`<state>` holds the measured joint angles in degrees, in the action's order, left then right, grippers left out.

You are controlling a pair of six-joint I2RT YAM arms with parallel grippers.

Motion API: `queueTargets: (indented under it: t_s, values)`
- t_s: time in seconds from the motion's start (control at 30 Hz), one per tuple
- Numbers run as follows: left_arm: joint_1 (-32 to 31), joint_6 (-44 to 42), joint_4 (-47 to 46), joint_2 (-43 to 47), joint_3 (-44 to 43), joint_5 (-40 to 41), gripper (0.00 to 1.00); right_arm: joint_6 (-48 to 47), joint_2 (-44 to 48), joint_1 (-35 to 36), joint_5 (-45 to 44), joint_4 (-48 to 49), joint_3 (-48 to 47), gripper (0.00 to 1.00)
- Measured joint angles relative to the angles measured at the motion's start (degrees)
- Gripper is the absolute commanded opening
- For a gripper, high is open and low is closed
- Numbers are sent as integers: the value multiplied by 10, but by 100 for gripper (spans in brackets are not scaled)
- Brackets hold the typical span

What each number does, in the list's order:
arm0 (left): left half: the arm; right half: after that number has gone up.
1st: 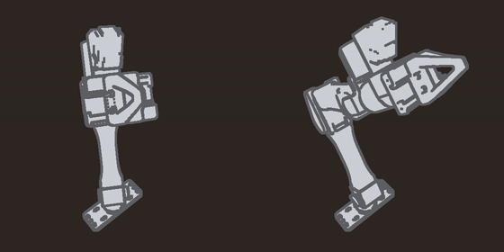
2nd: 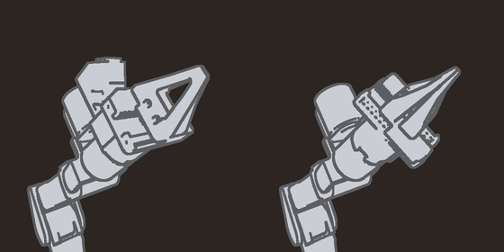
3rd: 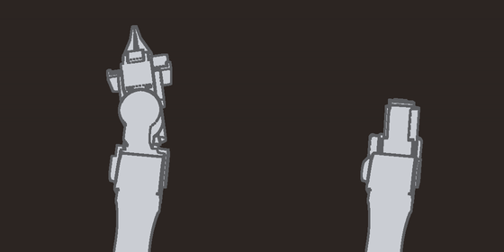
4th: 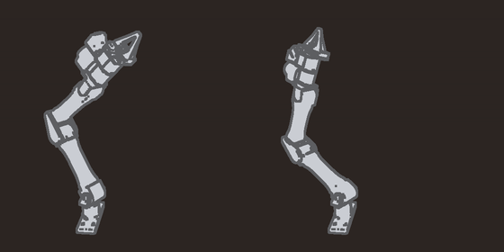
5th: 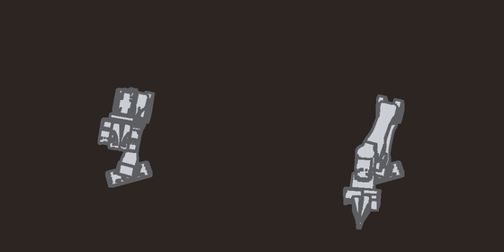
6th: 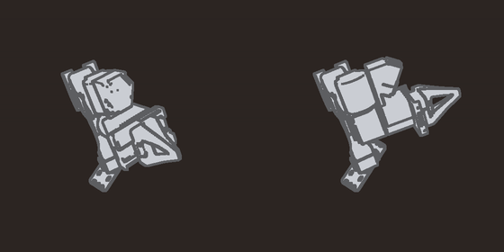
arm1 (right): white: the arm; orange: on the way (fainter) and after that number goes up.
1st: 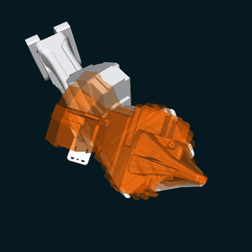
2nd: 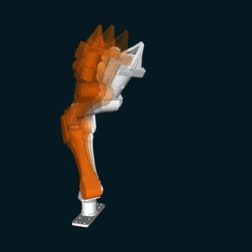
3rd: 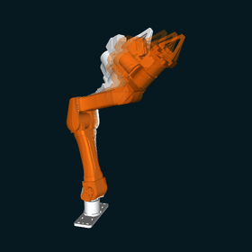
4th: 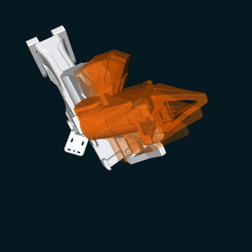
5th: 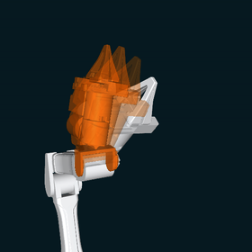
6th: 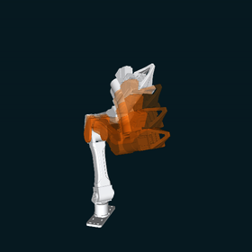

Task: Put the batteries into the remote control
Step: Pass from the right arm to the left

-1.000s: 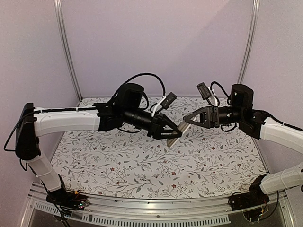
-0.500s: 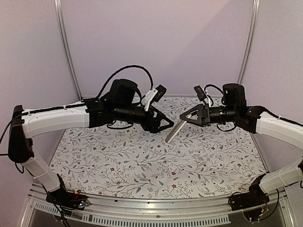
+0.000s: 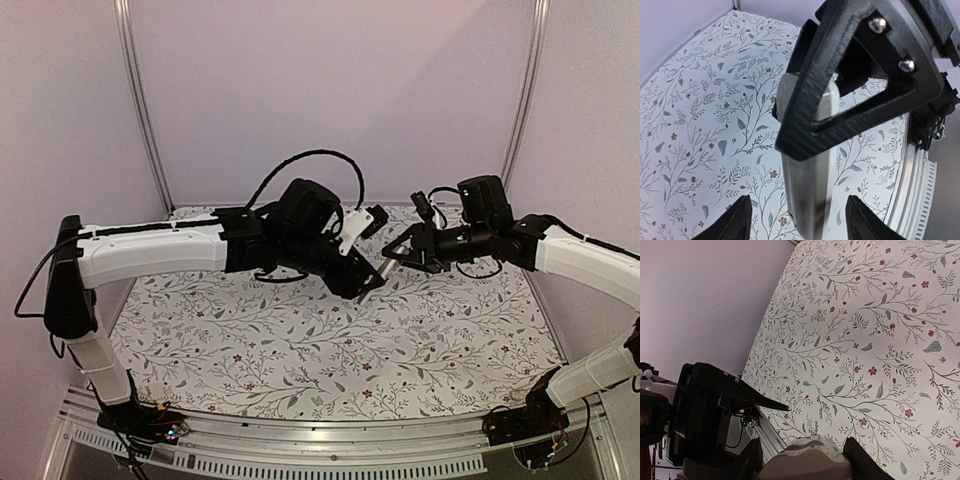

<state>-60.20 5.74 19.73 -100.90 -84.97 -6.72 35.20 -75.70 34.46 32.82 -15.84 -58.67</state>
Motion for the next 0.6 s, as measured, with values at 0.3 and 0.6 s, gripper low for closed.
queueTargets:
  t_s: [0.3,0.6]
  values:
    - [-7,-2,4,-38,-41,10,58,5,-10,0,-14,-19,0,13]
    - [-16,-6,18,-88,-89,45,39,13,-12,0,-25,-25,0,13]
